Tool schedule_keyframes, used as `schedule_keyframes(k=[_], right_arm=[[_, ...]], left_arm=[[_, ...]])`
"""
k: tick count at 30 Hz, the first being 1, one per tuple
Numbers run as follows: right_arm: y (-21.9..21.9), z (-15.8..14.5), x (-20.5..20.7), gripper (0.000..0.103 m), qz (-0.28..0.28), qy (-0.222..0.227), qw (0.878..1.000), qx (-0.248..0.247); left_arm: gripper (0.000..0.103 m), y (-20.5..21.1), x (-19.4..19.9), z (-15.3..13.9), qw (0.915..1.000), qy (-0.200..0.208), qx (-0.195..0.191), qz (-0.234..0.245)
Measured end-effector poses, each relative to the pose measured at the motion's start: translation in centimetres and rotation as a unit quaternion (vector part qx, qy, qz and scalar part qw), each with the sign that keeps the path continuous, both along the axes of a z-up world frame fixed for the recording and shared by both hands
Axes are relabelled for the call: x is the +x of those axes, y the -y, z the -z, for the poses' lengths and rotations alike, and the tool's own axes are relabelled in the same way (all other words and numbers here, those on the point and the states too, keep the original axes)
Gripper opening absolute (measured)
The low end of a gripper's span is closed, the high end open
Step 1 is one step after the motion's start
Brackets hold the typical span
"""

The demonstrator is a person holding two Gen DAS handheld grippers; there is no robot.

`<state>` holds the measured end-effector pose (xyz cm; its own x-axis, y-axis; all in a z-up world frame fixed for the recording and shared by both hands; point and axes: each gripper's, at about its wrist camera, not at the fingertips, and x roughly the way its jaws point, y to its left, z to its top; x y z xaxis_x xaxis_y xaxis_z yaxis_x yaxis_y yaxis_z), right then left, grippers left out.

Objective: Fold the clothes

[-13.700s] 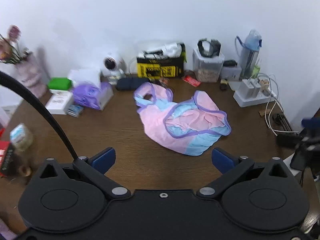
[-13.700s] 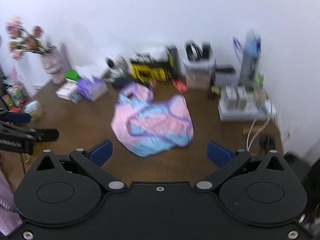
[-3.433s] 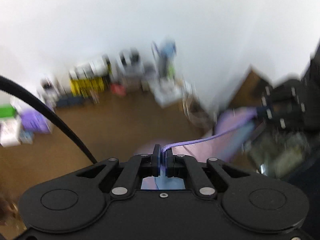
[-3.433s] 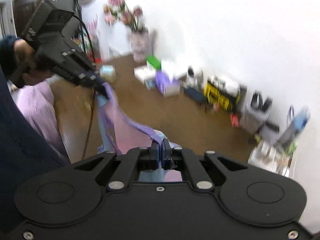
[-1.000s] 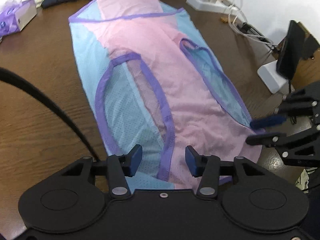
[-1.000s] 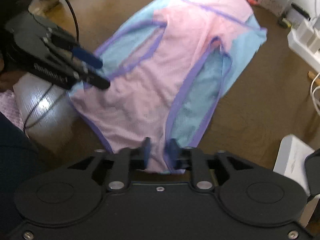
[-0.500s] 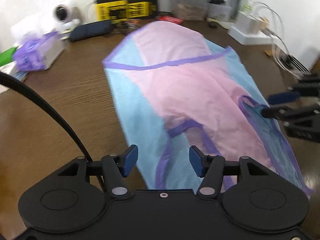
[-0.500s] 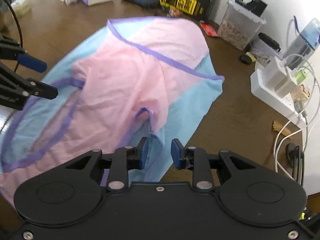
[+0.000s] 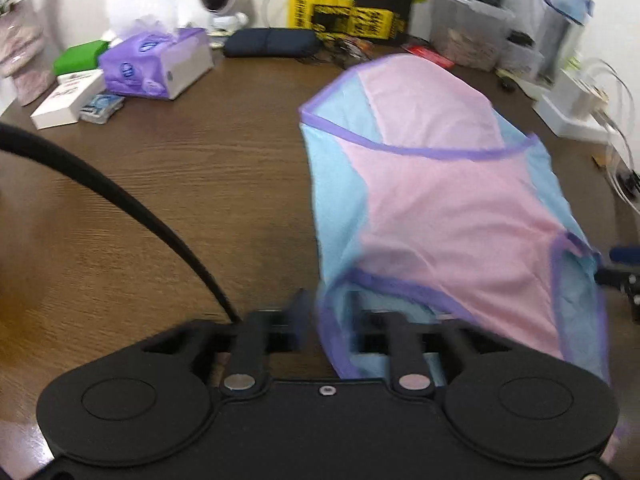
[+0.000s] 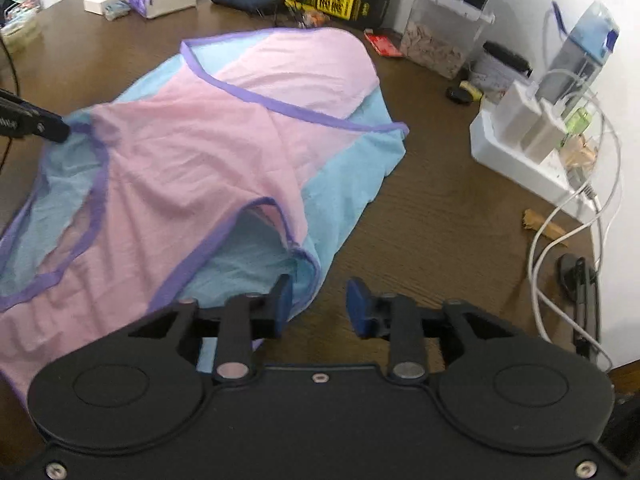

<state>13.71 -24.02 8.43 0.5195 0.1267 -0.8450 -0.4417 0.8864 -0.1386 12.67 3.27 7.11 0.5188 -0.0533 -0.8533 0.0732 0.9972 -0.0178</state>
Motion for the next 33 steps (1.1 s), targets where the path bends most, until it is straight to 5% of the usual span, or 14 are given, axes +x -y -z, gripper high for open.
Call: schedule_keyframes(k=[3,5,6,7,8,10,13,17,20,25,29,30,33], right_arm=[[-0.3,0.0,-1.3,0.035,-0.007,-0.038,0.999,0.027],[-1.0,0.9,-2.3,0.033,-0.013,-0.052,0.999,0.002],[-1.1,1.1,-2.6,0.031,-0.011,-0.053,0.999,-0.001],[-1.3,1.2,-2.8,0.021,-0.008,-0.053,0.999,-0.001],[-1.3,1.2,-3.1,0.005,-0.008,-0.057,0.998,0.001],[-1.2,1.1,-3.4,0.004,-0.001,-0.050,0.999,-0.010],[0.2,1.2,-3.0,0.005,0.036,-0.055,0.998,-0.020],[1.1,-0.8,-3.5,0.012,0.040,-0.042,0.998,0.009],[0.1,-2.3,-4.3,0.017,0.000,-0.052,0.997,0.059],[-3.4,-1.1,-6.0,0.019,-0.056,-0.090,0.991,0.079],[-4.6,-0.1,-6.7,0.019,-0.065,-0.113,0.988,0.082],[-4.7,0.0,-6.9,0.019,-0.067,-0.116,0.988,0.082],[-5.3,0.8,-7.6,0.018,-0.080,-0.110,0.989,0.062]], left_arm=[[0.063,1.6,-1.8,-0.1,0.9986,-0.013,0.012,0.050],[0.062,2.6,-2.6,0.4,0.9971,-0.025,0.028,0.067],[0.057,2.9,-2.9,0.8,0.9968,-0.031,0.036,0.065],[0.042,3.1,-3.3,1.3,0.9966,-0.040,0.040,0.059],[0.037,3.0,-3.6,1.5,0.9969,-0.043,0.039,0.053],[0.018,2.5,-4.0,1.4,0.9981,-0.036,0.044,0.025],[0.017,1.5,-4.4,1.1,0.9972,-0.037,0.064,-0.011],[0.019,0.7,-4.9,-0.3,0.9978,-0.042,0.043,-0.028],[0.040,1.0,-5.8,-1.8,0.9990,-0.029,0.020,-0.027],[0.043,4.3,-7.3,-1.8,0.9954,-0.042,-0.044,0.074],[0.043,6.6,-8.4,0.2,0.9877,-0.085,-0.018,0.130],[0.040,6.7,-8.6,0.4,0.9877,-0.087,-0.018,0.129],[0.010,6.4,-8.9,0.7,0.9886,-0.087,-0.023,0.121]])
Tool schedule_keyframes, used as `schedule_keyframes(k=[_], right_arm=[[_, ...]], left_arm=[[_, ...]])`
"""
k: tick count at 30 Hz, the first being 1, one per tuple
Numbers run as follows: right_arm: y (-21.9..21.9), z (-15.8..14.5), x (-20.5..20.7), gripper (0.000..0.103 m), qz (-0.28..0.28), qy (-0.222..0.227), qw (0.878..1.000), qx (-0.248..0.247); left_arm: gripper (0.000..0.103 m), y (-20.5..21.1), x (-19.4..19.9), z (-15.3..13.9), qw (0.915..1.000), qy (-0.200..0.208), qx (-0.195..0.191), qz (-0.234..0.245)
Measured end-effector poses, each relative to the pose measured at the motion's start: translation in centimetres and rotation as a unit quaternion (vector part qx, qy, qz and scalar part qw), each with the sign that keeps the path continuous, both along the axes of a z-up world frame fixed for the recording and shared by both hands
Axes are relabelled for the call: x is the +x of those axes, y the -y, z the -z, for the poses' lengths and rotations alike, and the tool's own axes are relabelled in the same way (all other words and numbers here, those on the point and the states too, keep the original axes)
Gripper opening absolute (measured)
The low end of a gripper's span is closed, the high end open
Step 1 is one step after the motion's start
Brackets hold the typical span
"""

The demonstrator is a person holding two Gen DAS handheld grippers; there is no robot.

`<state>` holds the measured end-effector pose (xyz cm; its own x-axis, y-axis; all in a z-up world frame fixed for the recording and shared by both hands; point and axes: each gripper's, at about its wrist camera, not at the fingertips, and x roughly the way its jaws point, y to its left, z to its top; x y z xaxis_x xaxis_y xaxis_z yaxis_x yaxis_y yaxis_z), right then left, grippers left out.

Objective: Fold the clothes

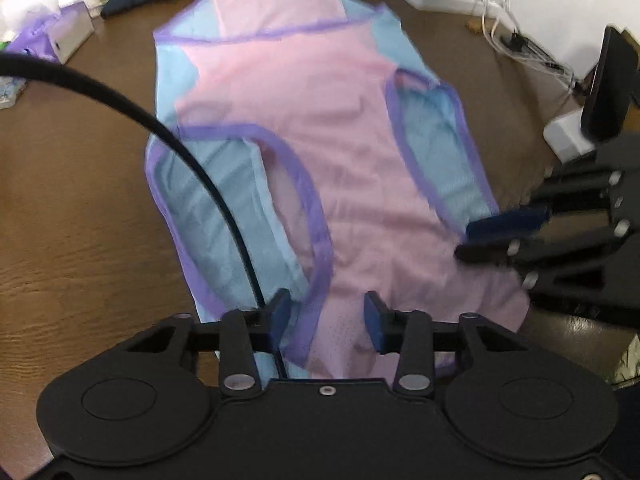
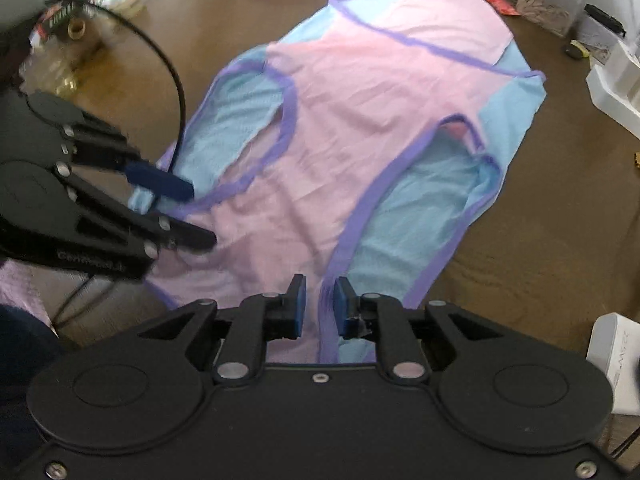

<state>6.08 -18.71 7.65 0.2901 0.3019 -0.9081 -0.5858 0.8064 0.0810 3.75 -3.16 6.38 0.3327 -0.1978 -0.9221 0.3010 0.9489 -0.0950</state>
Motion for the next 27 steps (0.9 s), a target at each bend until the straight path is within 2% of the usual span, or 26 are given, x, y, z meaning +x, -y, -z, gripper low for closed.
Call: schedule_keyframes(k=[2,7,11,14,15,16,17,19,21,23,25,27], right_arm=[[-0.3,0.1,-0.7,0.005,-0.012,0.017,1.000,-0.010],[-0.4,-1.7,-2.1,0.004,-0.035,0.048,0.998,-0.002],[-0.3,-2.1,-2.8,0.005,-0.076,0.019,0.997,-0.002],[-0.4,-1.2,-2.9,0.007,-0.074,0.004,0.997,-0.026],[-0.4,-1.0,-2.9,0.011,-0.073,0.001,0.997,-0.031],[-0.1,-1.3,-2.9,0.024,-0.065,0.006,0.997,-0.031],[0.2,-1.8,-3.0,0.031,-0.055,0.013,0.998,-0.030],[0.9,-2.6,-3.7,0.031,-0.067,0.015,0.998,-0.016],[1.4,-3.2,-4.3,0.031,-0.086,0.014,0.996,-0.004],[1.0,-3.1,-5.3,0.030,-0.125,0.004,0.992,0.002],[0.3,-2.3,-5.7,0.029,-0.148,0.004,0.989,-0.004],[-0.7,-1.5,-5.9,0.027,-0.160,0.016,0.987,-0.019]], left_arm=[[0.005,-0.5,0.3,0.1,0.9999,-0.006,-0.009,-0.006],[0.003,-2.1,0.0,-0.4,0.9994,-0.004,-0.027,-0.020],[0.003,-2.4,-0.9,-0.6,0.9989,-0.025,-0.038,0.008],[0.006,-2.5,-1.0,0.5,0.9981,-0.053,-0.030,0.005],[0.007,-2.5,-1.0,0.6,0.9980,-0.058,-0.026,0.002],[0.010,-2.6,-1.1,0.4,0.9981,-0.057,-0.023,0.001],[0.013,-2.9,-1.3,-0.1,0.9983,-0.053,-0.026,0.000],[0.040,-3.5,-1.8,-1.1,0.9982,-0.045,-0.039,0.002],[0.047,-3.8,-2.4,-2.0,0.9970,-0.043,-0.049,0.041],[0.047,-3.4,-3.0,-2.2,0.9930,-0.045,-0.045,0.099],[0.047,-2.1,-3.8,-1.7,0.9861,-0.032,-0.017,0.162],[0.047,-0.9,-4.1,-1.0,0.9834,-0.008,0.024,0.180]])
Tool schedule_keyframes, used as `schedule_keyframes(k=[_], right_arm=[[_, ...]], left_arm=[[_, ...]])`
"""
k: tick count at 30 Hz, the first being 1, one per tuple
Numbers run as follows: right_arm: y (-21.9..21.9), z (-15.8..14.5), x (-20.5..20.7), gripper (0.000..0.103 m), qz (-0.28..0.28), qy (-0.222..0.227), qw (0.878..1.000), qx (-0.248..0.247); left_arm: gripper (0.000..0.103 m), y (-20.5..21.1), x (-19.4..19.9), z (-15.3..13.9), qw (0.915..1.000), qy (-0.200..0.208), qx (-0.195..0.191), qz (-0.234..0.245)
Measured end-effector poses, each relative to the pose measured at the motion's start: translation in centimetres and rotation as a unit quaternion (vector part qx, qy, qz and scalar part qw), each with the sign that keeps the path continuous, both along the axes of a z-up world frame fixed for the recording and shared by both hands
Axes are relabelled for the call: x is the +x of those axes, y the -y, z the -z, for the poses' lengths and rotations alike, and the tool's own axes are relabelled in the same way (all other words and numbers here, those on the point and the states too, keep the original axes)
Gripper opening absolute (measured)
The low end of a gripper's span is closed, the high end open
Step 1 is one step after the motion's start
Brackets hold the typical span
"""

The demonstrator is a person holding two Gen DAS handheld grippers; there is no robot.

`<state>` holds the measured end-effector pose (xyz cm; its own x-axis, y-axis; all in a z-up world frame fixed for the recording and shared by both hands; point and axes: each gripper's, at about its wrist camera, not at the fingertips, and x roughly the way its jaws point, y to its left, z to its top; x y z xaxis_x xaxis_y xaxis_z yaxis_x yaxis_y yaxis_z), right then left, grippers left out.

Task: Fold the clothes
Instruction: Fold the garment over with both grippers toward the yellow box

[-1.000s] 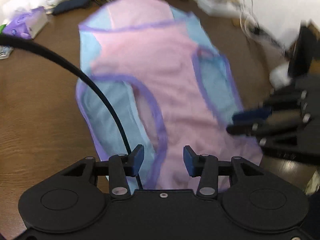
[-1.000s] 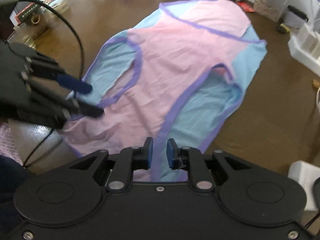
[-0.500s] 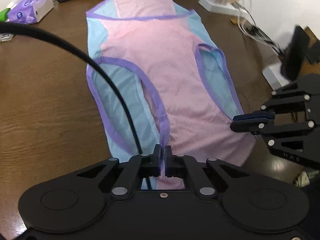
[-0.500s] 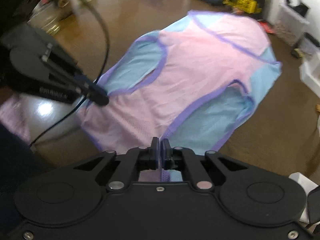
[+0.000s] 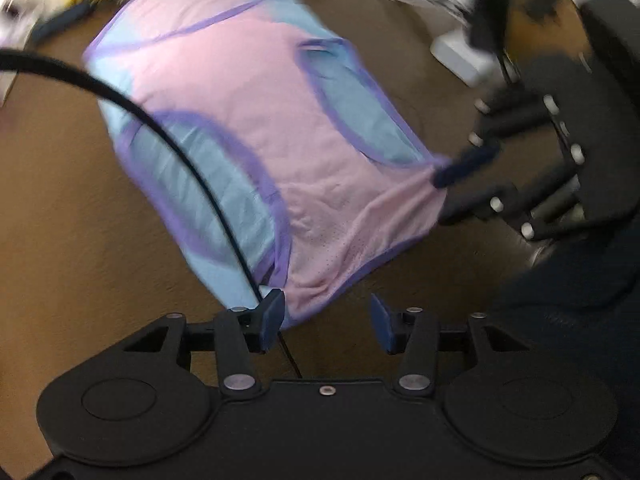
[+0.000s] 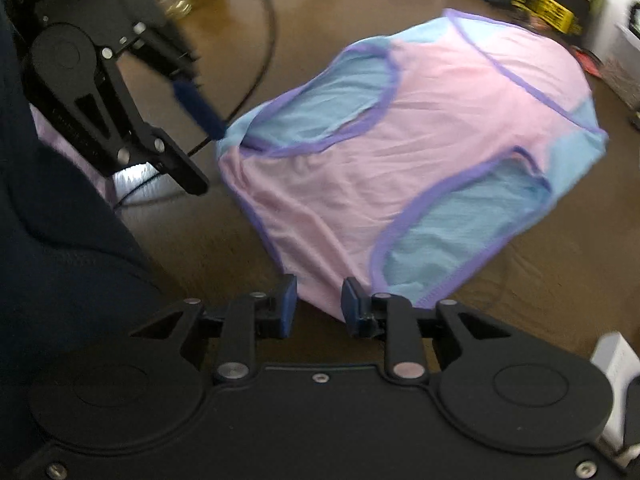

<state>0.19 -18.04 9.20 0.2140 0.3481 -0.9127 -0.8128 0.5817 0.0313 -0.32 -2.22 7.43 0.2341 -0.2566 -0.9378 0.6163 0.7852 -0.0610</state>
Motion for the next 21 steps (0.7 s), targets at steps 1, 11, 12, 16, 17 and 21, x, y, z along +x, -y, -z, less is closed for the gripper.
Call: schedule_keyframes(k=[1,11,12,16,17,21], right_arm=[[-0.2,0.1,-0.1,0.025,-0.001,0.005,1.000,-0.002],[-0.2,1.3,-0.6,0.009,-0.023,-0.018,0.999,-0.030],[-0.2,1.2,-0.5,0.014,-0.024,-0.021,0.999,-0.031],[1.8,-3.3,1.9,0.041,-0.014,-0.028,0.999,0.023],[2.6,-4.6,3.0,0.049,0.003,-0.016,0.999,0.038],[5.2,-8.6,8.4,0.067,0.093,0.053,0.992,0.071]], left_arm=[[0.047,0.4,0.0,0.2,0.9999,0.014,0.009,-0.001],[0.006,-1.0,0.6,1.4,0.9990,-0.022,-0.006,-0.038],[0.007,-1.3,0.7,1.1,0.9985,-0.029,-0.012,-0.044],[0.043,-3.5,1.9,-1.8,0.9893,-0.033,-0.083,-0.115],[0.055,-4.1,2.0,-2.5,0.9839,-0.024,-0.105,-0.142],[0.073,-5.8,3.1,-4.1,0.9561,0.020,-0.158,-0.246]])
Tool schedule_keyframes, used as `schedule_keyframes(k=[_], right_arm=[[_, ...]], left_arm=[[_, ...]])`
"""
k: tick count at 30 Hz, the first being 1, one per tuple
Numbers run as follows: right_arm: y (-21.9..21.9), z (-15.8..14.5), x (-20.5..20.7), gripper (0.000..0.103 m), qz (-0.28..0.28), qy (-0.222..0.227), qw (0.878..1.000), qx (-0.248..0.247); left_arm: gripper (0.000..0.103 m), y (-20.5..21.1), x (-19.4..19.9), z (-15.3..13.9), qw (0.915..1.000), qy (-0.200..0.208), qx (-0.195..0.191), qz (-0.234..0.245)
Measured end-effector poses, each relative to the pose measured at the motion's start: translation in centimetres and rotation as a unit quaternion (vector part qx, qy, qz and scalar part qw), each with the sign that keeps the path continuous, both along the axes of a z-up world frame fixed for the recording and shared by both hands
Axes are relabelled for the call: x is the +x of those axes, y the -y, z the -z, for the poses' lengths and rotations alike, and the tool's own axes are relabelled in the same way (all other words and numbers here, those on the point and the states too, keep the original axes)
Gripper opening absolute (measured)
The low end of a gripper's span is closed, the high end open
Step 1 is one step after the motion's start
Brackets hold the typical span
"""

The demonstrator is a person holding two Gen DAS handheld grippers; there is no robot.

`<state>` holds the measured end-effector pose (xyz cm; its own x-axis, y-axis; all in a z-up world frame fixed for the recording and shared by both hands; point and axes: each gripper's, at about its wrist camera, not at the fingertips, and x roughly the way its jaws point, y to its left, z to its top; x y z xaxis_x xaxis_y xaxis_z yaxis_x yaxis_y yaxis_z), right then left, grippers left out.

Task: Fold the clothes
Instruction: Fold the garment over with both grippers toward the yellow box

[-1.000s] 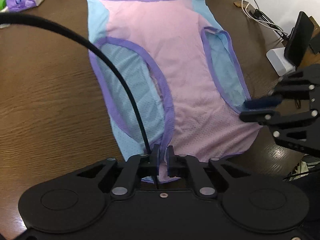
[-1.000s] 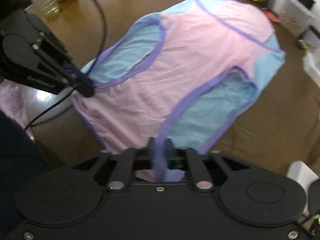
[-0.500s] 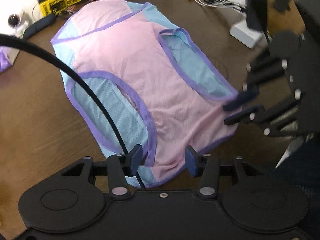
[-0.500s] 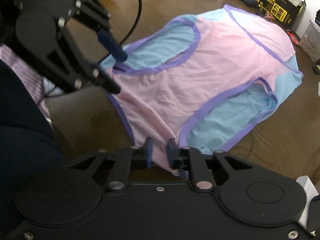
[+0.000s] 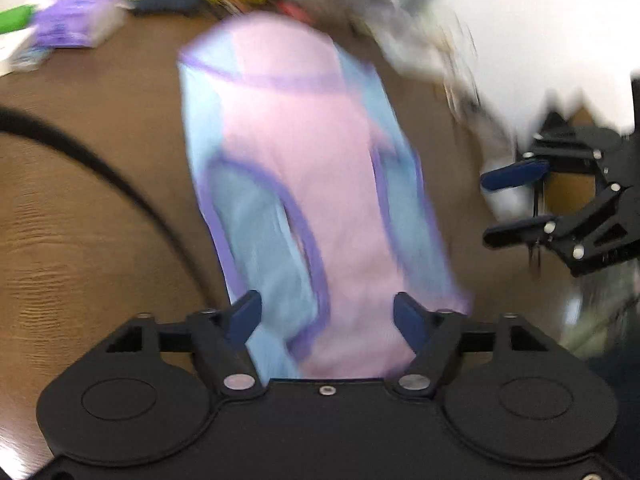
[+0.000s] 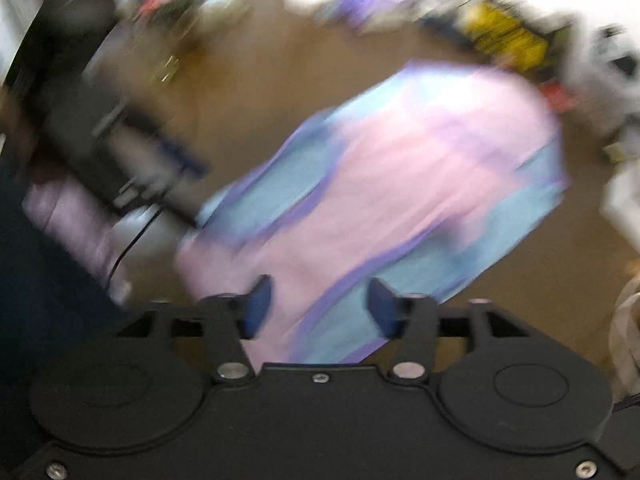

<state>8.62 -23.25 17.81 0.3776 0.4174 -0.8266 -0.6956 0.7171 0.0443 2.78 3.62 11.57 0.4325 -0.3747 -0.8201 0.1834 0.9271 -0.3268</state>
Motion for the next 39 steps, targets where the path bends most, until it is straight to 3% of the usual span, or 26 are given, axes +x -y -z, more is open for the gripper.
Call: schedule_keyframes(k=[3,5,9,13,15,18,20,24,27,29,30,31,32,35,39], right_arm=[[1.0,-0.2,4.0,0.067,0.066,0.031,0.997,-0.010],[1.1,1.9,7.3,0.066,0.105,0.032,0.993,-0.037],[0.2,6.5,12.1,0.058,0.170,0.015,0.982,-0.076],[0.6,8.3,16.4,0.057,0.223,0.006,0.973,-0.058],[1.4,8.8,18.7,0.057,0.248,0.004,0.968,-0.044],[2.9,9.8,22.0,0.051,0.281,-0.005,0.959,-0.022],[4.1,10.8,23.9,0.046,0.306,-0.028,0.952,0.002],[4.6,12.3,25.0,0.040,0.305,-0.053,0.951,0.002],[4.5,12.9,25.2,0.034,0.303,-0.065,0.951,0.001],[4.3,13.0,25.5,0.031,0.301,-0.063,0.952,-0.001],[4.1,13.0,25.7,0.029,0.299,-0.063,0.952,-0.002],[3.9,12.9,25.9,0.011,0.293,-0.064,0.954,-0.005],[3.6,12.8,26.0,0.004,0.286,-0.066,0.956,-0.010],[2.4,12.4,25.7,0.004,0.263,-0.052,0.963,-0.029],[2.5,12.3,25.2,0.003,0.285,0.005,0.956,-0.074]], left_arm=[[0.073,0.4,1.2,1.2,0.9970,-0.003,0.061,-0.047],[0.073,0.8,2.6,2.1,0.9916,-0.008,0.096,-0.086],[0.073,0.3,6.6,1.6,0.9841,0.028,0.064,-0.163],[0.073,-1.3,13.5,0.6,0.9747,0.063,0.063,-0.205],[0.074,-2.5,17.1,1.8,0.9710,0.070,0.064,-0.220],[0.073,-4.3,22.4,4.1,0.9715,0.056,0.056,-0.223],[0.073,-4.4,25.6,5.3,0.9768,0.044,0.061,-0.201],[0.071,-3.7,29.7,6.9,0.9872,0.025,0.062,-0.145],[0.061,-3.3,31.5,7.9,0.9912,0.000,0.071,-0.111],[0.048,-2.8,32.2,8.2,0.9908,-0.005,0.094,-0.097],[0.030,-2.5,32.4,8.2,0.9901,-0.010,0.106,-0.092],[0.012,-2.3,32.7,8.2,0.9897,-0.021,0.113,-0.085],[0.008,-2.1,32.8,8.2,0.9900,-0.029,0.112,-0.080],[0.001,-1.9,32.4,8.1,0.9904,-0.030,0.112,-0.075],[0.001,-3.0,31.7,8.3,0.9795,-0.016,0.140,-0.144]])
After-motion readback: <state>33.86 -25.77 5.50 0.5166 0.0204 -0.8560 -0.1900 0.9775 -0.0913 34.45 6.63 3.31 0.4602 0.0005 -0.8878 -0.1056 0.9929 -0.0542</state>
